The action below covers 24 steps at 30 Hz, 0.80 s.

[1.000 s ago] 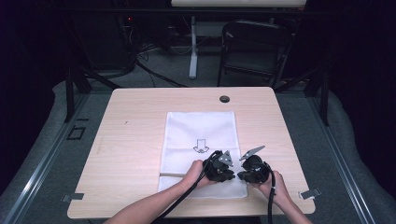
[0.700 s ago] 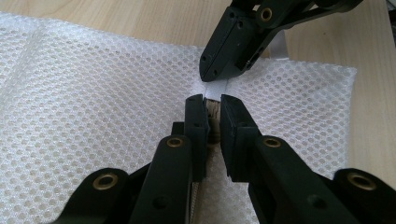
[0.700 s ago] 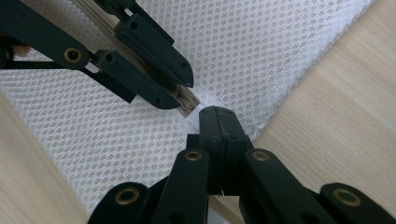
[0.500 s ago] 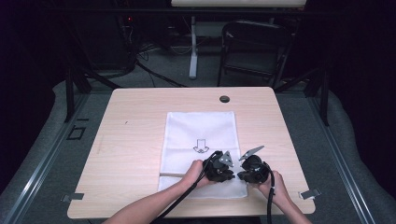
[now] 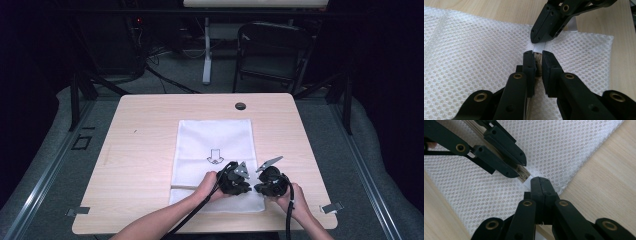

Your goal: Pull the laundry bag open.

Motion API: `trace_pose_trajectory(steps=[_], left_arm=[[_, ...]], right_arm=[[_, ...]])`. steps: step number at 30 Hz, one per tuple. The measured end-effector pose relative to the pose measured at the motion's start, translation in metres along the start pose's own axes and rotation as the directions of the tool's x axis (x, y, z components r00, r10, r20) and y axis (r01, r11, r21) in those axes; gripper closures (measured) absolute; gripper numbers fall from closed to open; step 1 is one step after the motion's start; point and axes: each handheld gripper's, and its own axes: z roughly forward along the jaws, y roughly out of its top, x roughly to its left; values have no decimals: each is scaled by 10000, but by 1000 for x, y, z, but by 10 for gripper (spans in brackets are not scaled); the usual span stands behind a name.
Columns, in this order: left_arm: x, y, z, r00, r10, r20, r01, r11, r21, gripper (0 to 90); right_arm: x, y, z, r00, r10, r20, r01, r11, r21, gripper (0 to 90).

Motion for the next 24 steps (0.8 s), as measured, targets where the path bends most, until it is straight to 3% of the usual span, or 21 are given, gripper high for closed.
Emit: trace_pose_trajectory(steps=[16,17,18,21,24], left_arm=[[2,-6,-7,10000,-78,31,78,10000,8,818],[2,-7,-8,10000,-95,-29,95,9998,170,818],[3,-8,-8,9999,-132,66,133,9999,-43,818],[3,-8,-10,9999,-108,-77,109,9998,178,818],[3,-9,-10,9999,-139,74,138,9999,85,819]], right_arm=[[-2,0,0,10000,-39,-51,40,10000,48,900],[-2,0,0,10000,-39,-51,40,10000,48,900],[-2,0,0,10000,-44,-17,44,10000,39,900],[-1,0,0,10000,-49,2,49,10000,49,900],[-1,0,0,10000,-28,1,28,10000,59,900]])
